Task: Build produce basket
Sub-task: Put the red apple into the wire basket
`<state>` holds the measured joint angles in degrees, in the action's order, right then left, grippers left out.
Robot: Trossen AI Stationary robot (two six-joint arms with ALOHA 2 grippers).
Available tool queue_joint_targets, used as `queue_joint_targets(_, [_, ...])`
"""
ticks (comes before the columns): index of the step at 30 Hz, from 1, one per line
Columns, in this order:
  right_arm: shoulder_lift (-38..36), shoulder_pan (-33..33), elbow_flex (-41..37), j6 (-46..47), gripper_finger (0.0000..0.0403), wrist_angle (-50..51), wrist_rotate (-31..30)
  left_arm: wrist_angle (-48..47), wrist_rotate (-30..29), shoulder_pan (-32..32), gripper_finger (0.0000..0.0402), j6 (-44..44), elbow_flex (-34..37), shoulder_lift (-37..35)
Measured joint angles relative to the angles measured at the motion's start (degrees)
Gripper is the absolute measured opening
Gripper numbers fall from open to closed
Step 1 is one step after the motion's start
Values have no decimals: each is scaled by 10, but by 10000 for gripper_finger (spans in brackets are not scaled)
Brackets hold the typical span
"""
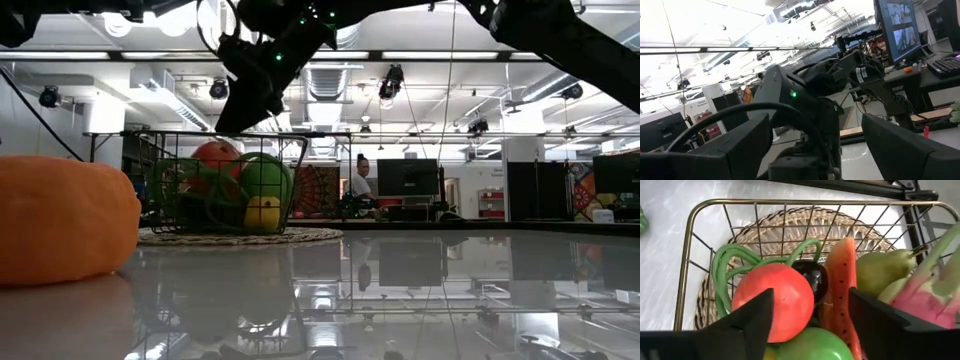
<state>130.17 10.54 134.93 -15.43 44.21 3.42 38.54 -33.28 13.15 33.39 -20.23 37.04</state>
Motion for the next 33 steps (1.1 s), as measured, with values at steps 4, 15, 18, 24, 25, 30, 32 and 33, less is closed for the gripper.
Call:
queue_joint_targets(4, [8,-1,0,0,186,-4,0,0,0,0,300,0,0,0])
queue_joint_targets(15, [18,-3,0,-12,53,-17,-5,0,0,0,299,0,0,0])
queue_joint_targets(18, [6,-3,0,-31,26,-17,5,0,0,0,299,0,0,0])
queue_joint_targets(24, [8,-6,-1,-34,9,-15,75,0,0,0,299,0,0,0])
queue_joint_targets(25, [10,-6,-1,-34,9,-13,76,0,0,0,299,0,0,0])
queue_joint_targets(30, [24,-2,-2,-32,9,-17,75,-1,0,0,299,0,0,0])
queue_joint_targets(32, [31,-1,-2,-32,9,-21,75,-1,0,0,299,0,0,0])
queue_joint_targets(33, [34,-1,-2,-30,9,-22,76,-1,0,0,299,0,0,0])
